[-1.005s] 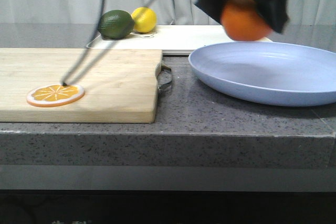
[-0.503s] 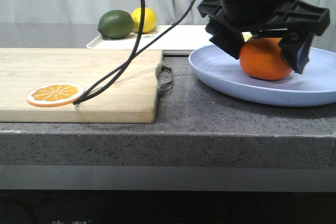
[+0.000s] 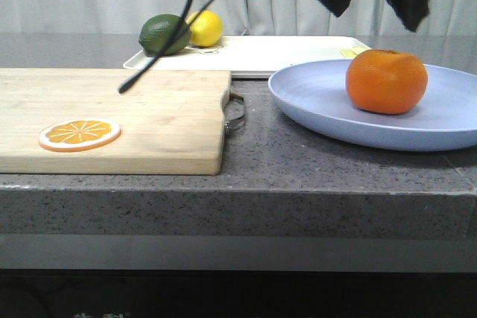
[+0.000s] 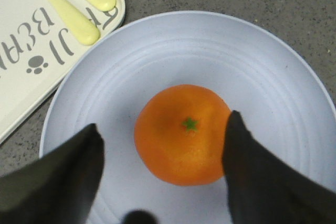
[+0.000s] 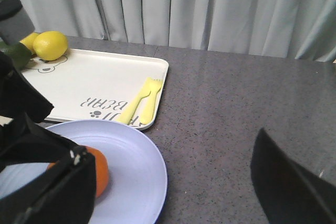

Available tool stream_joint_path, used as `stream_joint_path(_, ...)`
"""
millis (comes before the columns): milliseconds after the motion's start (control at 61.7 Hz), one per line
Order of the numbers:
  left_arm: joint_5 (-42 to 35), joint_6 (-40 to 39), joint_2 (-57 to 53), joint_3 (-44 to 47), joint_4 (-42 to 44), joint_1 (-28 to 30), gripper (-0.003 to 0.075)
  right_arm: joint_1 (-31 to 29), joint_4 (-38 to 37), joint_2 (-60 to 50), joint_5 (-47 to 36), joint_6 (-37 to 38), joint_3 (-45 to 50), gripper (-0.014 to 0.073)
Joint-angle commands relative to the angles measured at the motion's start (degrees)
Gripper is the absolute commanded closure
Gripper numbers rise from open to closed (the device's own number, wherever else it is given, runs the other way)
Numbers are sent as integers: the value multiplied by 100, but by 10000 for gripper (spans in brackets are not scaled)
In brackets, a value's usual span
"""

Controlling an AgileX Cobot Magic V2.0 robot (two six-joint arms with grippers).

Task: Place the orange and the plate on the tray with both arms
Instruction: 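Open the left gripper to release the orange onto the plate, then raise the left gripper away from the plate back toward the cutting board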

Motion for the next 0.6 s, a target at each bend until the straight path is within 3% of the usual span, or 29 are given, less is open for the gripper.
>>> stream_joint_path(0, 102, 0, -363, -221, 31, -45, 503, -17, -18, 49, -431, 6, -194, 2)
stream_joint_path(146, 531, 0, -363, -221, 31, -45, 738, -17, -18, 49, -426, 6, -194, 2)
stream_joint_path(373, 1756, 0, -363, -232, 20, -45, 738, -17, -18, 49, -426, 6, -194, 2)
stream_joint_path(584, 1801, -203, -524, -232, -462, -45, 738, -17, -18, 49, -426, 6, -194, 2)
